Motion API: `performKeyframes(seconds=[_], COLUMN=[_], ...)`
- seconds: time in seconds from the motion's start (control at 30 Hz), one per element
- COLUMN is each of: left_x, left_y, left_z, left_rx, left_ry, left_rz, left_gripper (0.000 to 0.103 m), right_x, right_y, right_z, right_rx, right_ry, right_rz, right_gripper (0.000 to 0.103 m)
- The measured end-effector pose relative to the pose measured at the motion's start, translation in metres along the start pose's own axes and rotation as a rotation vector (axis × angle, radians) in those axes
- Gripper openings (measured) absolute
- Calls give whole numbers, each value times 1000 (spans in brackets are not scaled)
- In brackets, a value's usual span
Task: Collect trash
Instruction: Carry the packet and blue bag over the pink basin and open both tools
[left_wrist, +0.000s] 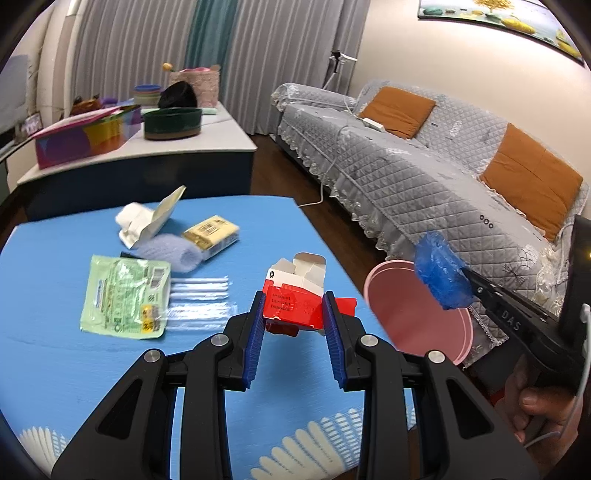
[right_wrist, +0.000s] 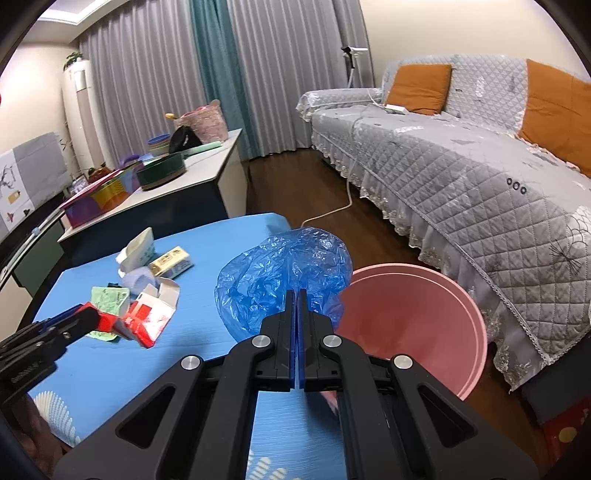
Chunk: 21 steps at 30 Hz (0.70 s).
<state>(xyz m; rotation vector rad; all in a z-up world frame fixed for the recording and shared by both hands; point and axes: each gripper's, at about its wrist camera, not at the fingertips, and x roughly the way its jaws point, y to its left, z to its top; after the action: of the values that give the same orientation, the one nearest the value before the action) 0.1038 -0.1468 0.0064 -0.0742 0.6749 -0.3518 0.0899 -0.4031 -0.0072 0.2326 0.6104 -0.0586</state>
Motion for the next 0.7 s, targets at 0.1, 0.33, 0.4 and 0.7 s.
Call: performKeyframes(seconds=[0.1,0.33,0.4,0.7], left_x=[2,15,19,40], left_y=[-8,-36,-41,-69], left_z=[6,19,22,32], left_rx=[12,46,52,85], left_ry=[-3,-12,-14,-9], left_rz=[-14,-57,-70,-136], left_gripper=[31,31,31,31], right_x=[0,-4,-5,-10], right_y=[-11,-29,-37,-72], right_z=[3,9,10,14], right_rx=[27,63,76,126], right_ry=[-5,-20,-22,-38], right_rz=[-8,-33,-44,-113], right_gripper=[1,1,1,1])
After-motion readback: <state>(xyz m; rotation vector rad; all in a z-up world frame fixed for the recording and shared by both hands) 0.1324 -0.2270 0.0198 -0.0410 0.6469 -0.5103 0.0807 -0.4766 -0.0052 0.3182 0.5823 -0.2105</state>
